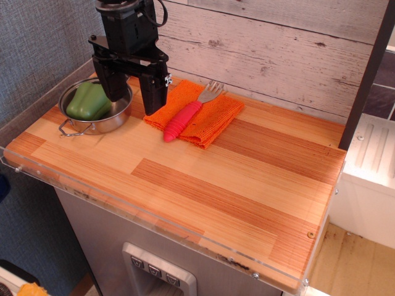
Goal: Move the green pepper to the right side of the cloth.
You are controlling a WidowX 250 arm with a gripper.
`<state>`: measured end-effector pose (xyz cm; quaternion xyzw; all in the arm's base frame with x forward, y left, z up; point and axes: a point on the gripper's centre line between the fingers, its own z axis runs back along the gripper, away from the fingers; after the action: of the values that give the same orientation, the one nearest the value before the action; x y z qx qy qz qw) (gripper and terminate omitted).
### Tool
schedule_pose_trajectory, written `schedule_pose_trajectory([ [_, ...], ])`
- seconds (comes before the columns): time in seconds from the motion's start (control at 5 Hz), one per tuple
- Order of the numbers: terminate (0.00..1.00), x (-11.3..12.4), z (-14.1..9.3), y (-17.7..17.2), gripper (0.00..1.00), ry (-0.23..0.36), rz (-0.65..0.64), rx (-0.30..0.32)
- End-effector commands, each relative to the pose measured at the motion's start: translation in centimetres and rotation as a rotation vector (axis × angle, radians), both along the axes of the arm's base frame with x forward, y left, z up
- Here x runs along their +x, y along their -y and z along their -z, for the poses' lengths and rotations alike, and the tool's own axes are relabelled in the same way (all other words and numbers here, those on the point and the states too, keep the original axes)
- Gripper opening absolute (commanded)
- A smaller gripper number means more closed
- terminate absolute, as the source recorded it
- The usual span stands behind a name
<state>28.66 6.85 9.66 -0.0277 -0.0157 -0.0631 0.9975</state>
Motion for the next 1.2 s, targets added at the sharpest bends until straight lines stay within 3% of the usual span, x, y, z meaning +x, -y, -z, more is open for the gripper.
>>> schedule_pose_trajectory([
  [0.0,0.0,0.0,0.0,0.0,1.0,0.0,0.0,0.0],
  [0.4,0.0,-0.1,-0.9,-8.9,1.0,0.019,-0.169,0.086],
  [0.6,0.0,-0.5,-0.9,-11.0,1.0,0.021,-0.216,0.093],
  [1.0,0.0,1.0,2.0,-11.9,1.0,0.04,-0.259,0.126],
])
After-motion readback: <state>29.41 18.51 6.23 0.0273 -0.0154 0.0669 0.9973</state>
